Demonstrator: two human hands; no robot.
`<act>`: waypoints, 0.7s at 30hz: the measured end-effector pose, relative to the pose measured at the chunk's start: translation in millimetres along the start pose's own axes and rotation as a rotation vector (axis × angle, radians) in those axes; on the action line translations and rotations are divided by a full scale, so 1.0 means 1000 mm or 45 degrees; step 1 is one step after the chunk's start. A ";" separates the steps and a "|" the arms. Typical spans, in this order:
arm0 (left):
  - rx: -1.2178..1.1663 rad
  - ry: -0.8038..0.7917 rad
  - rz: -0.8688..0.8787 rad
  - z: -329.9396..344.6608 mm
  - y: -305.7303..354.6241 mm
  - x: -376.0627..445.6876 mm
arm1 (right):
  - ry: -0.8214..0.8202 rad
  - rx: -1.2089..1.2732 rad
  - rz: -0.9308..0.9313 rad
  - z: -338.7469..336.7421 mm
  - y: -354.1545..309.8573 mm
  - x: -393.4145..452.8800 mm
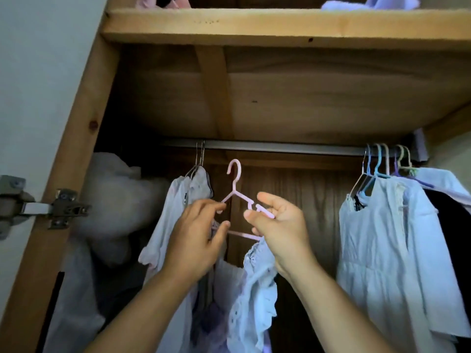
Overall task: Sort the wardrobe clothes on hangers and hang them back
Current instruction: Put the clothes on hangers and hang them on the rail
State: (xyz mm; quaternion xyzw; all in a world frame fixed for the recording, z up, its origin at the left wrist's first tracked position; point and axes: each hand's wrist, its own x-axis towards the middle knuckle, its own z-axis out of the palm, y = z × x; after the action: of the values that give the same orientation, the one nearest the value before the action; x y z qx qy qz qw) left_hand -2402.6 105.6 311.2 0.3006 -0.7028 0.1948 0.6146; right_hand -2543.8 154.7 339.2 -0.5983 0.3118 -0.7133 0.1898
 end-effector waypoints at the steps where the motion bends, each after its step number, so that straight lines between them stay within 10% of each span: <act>1: 0.049 0.023 0.017 -0.003 -0.004 0.009 | 0.009 0.005 -0.002 0.008 -0.001 0.013; 21: 0.298 -0.230 -0.293 0.017 -0.106 0.215 | 0.113 -0.273 -0.302 0.106 0.019 0.192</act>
State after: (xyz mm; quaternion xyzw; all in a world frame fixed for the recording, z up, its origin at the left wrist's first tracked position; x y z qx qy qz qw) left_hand -2358.6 -23.5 509.5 0.4646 -0.6887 0.1760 0.5281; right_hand -2483.2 -6.1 477.2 -0.6156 0.3215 -0.7191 0.0255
